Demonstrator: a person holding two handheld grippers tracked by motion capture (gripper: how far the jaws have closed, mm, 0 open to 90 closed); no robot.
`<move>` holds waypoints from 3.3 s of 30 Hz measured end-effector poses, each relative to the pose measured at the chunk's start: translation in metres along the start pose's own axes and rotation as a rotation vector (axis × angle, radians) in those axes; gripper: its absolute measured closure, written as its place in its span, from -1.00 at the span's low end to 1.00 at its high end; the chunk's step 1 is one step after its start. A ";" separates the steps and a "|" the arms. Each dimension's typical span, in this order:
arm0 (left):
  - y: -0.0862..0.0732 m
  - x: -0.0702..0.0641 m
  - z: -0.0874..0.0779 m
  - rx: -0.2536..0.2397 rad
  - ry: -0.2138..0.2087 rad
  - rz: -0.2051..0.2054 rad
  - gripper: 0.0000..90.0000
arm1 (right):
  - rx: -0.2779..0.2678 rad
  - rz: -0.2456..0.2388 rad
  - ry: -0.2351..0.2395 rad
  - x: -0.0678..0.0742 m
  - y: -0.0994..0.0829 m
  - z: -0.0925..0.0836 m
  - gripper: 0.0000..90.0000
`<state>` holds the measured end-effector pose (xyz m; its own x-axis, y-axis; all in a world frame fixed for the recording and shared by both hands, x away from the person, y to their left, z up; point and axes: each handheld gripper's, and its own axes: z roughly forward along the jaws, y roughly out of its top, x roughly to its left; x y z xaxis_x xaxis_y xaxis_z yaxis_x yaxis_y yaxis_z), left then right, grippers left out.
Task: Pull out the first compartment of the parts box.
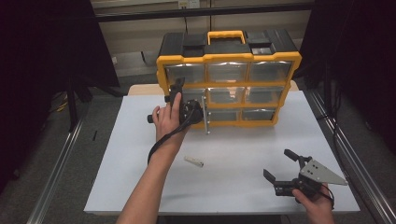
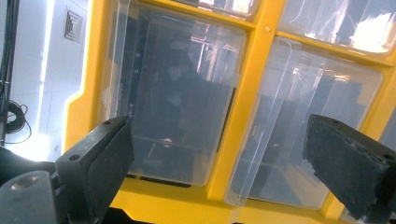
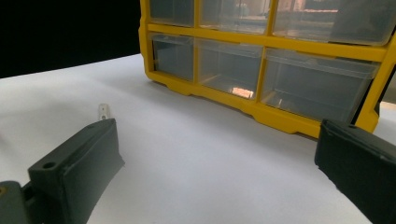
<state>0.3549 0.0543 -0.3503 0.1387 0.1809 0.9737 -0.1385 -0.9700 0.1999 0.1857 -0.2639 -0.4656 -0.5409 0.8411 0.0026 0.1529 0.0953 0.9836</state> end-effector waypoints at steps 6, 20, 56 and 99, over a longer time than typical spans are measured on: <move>0.001 0.000 0.001 0.004 0.024 -0.014 -0.79 | -0.001 -0.001 0.002 0.000 0.000 0.001 -1.00; 0.003 0.005 0.001 0.027 0.119 -0.001 -0.79 | -0.001 -0.002 0.006 0.000 0.000 0.001 -1.00; 0.009 0.016 0.017 0.019 0.295 0.024 -0.20 | 0.003 -0.006 0.016 0.001 0.000 0.001 -1.00; 0.012 0.029 0.017 0.024 0.340 0.056 0.42 | 0.000 -0.004 0.025 0.001 -0.001 0.002 -1.00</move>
<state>0.3736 0.0451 -0.3218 -0.2035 0.1672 0.9647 -0.1130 -0.9827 0.1465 0.1865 -0.2625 -0.4668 -0.5620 0.8271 0.0034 0.1508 0.0985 0.9837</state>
